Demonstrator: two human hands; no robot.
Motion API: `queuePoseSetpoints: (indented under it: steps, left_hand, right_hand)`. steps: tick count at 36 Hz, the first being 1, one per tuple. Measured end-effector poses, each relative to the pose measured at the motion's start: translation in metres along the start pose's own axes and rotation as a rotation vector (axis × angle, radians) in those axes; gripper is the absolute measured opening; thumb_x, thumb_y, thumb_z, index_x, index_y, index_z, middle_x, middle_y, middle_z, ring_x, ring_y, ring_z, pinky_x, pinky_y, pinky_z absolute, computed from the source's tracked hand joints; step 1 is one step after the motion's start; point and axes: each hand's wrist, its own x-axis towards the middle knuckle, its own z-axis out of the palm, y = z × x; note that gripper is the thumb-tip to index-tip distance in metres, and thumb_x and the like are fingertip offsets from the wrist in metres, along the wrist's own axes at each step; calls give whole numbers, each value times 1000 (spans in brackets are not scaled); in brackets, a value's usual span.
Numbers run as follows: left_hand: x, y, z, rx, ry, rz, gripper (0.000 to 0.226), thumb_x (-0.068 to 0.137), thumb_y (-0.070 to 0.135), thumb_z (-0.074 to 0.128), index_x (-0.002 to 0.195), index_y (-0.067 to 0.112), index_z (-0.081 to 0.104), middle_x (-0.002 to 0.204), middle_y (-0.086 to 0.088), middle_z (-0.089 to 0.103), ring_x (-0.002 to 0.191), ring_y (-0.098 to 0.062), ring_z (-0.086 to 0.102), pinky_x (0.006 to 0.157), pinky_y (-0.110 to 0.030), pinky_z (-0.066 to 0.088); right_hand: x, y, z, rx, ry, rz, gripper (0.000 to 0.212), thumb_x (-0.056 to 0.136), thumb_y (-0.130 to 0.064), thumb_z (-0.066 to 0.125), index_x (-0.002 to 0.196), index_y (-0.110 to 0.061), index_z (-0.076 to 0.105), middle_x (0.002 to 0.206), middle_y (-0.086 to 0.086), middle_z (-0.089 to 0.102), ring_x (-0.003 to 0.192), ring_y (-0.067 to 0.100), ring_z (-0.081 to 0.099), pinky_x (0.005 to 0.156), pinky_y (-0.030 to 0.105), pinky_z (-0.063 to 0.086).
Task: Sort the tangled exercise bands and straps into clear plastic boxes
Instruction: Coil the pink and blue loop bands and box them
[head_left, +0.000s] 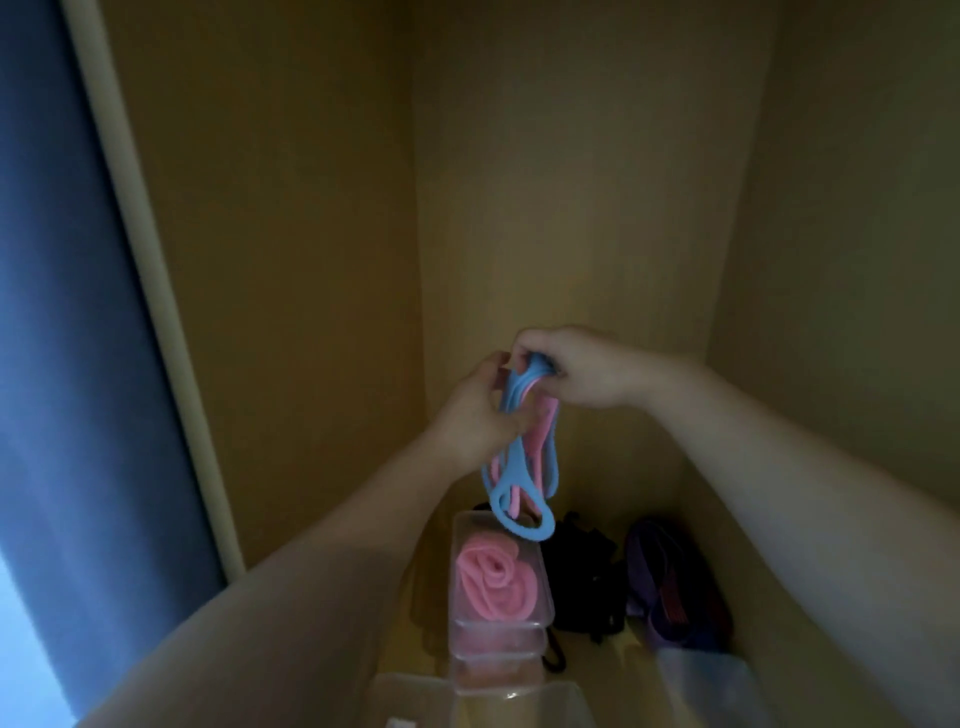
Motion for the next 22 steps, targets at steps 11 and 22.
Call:
queuePoseSetpoints:
  steps: [11,22]
  left_hand:
    - [-47,13,2,-170,-344,-138,20,82,1,72,95,9,60,77,-3,60,55,0,58,54,-14,48]
    - [-64,23,5,18,-456,-289,28,79,23,78,98,12,60,87,-5,70,76,-16,67,75,-31,56]
  right_hand:
    - [-59,-28,2,24,-102,124,28,82,0,57,95,-25,51,91,3,59,80,20,54,77,40,47]
    - [-84,-11,-18,24,-106,166,22,90,-4,57,104,-21,57,85,-12,52,74,4,48,70,20,40]
